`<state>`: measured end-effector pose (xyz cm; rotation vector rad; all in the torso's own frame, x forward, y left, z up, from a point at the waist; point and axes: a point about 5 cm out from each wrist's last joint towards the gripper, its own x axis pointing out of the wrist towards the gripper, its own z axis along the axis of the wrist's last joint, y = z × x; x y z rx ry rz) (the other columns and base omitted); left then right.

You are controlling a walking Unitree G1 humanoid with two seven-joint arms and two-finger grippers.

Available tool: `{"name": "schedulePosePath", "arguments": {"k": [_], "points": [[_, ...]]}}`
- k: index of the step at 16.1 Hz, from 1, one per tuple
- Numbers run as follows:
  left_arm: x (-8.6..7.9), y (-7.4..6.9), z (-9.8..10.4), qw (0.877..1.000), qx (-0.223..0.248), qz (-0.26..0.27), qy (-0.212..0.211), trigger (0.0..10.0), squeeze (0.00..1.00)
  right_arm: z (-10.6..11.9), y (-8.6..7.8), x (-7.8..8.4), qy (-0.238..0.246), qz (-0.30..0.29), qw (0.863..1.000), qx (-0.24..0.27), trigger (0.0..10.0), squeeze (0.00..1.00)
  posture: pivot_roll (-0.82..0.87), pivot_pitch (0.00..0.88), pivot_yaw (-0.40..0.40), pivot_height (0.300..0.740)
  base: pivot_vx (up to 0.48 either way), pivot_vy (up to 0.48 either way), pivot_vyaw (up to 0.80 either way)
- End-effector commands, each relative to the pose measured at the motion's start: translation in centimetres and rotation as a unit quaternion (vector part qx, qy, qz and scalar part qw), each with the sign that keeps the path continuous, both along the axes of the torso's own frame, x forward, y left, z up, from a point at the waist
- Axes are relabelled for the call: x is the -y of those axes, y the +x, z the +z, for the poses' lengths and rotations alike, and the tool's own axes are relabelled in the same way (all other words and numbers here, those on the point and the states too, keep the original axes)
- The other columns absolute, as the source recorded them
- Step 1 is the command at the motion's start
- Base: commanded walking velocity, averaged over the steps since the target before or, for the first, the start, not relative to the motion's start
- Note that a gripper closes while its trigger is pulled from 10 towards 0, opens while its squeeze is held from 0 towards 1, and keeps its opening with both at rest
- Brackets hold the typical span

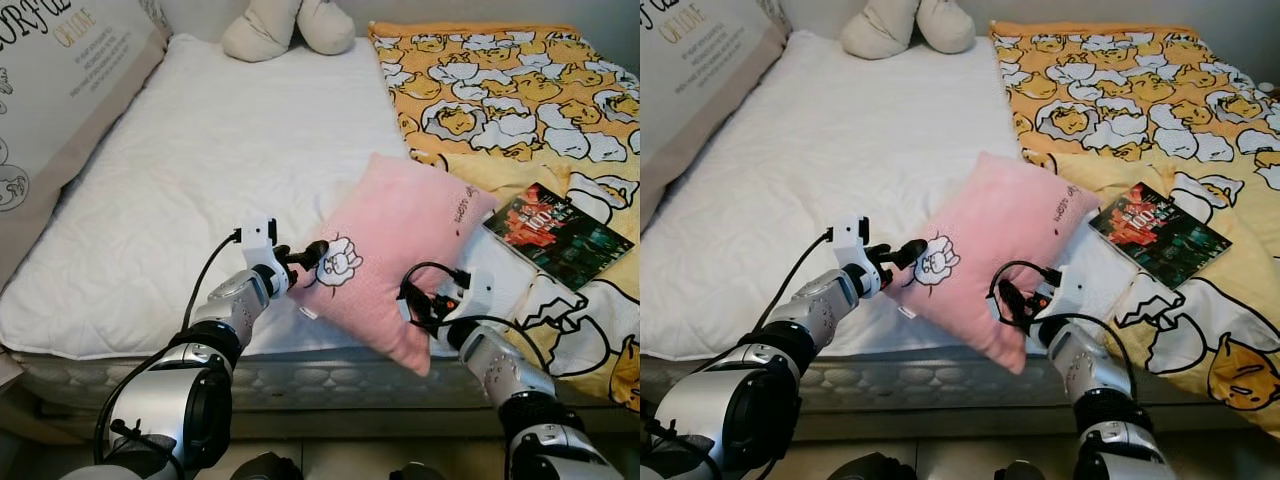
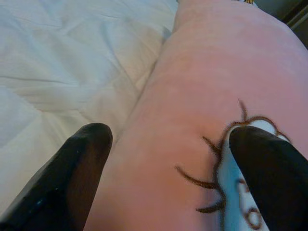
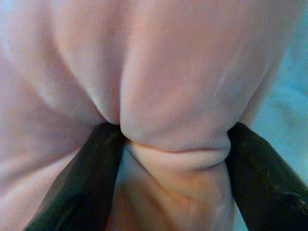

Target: Clean up the room

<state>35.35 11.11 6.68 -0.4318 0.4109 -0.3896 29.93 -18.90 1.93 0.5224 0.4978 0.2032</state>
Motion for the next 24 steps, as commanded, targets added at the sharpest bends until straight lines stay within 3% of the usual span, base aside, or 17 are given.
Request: {"name": "schedulePosePath", "arguments": {"k": [1,3,5,6,10,16,18,21,24], "points": [[-0.4,0.0,-0.1,1.000,0.000,0.002,0.006,10.0,0.00,0.7,0.5,0.5,-0.018,0.006,1.000,0.015,0.0,0.00,-0.13,0.000,0.073,0.706,0.000,0.000,0.00],[-0.4,0.0,-0.1,1.000,-0.001,0.004,0.005,10.0,0.00,1.6,0.8,1.6,-0.038,0.010,0.999,0.034,0.0,0.00,-0.14,0.000,0.074,0.706,0.000,0.000,0.00],[-0.3,-0.1,-0.2,1.000,-0.003,0.004,0.003,10.0,0.00,3.0,1.3,2.8,-0.087,0.022,0.994,0.064,0.0,0.00,-0.15,0.000,0.076,0.706,0.000,0.000,0.00],[-0.1,-0.1,-0.2,1.000,-0.005,0.004,0.003,10.0,0.00,4.1,1.7,3.4,-0.127,0.035,0.987,0.089,0.0,0.00,-0.15,0.000,0.079,0.706,0.000,0.000,0.00],[-0.2,-0.1,-0.2,1.000,-0.006,0.005,0.003,10.0,0.00,7.4,2.8,5.2,-0.198,0.063,0.968,0.139,0.0,0.00,-0.15,0.000,0.079,0.706,0.000,0.000,0.00],[-0.3,-0.2,-0.3,1.000,-0.008,0.009,-0.003,10.0,0.00,11.5,3.8,10.0,-0.291,0.029,0.941,0.169,0.0,0.00,-0.15,0.000,0.075,0.706,0.000,0.000,0.00],[-0.1,-0.3,-0.5,1.000,-0.010,0.006,-0.007,10.0,0.00,11.7,3.6,10.6,-0.338,0.037,0.926,0.164,0.0,0.00,-0.15,0.000,0.075,0.706,0.000,0.000,0.00],[0.3,-0.5,-0.7,1.000,-0.009,0.001,0.007,10.0,0.00,9.5,2.4,10.8,-0.384,0.086,0.911,0.127,0.0,0.00,-0.15,0.000,0.075,0.706,0.000,0.000,0.00],[0.6,0.0,0.2,1.000,0.017,-0.012,0.006,10.0,0.00,7.6,1.2,11.5,-0.383,0.077,0.915,0.102,0.0,0.00,-0.15,0.000,0.075,0.706,0.000,0.000,0.00]]}}
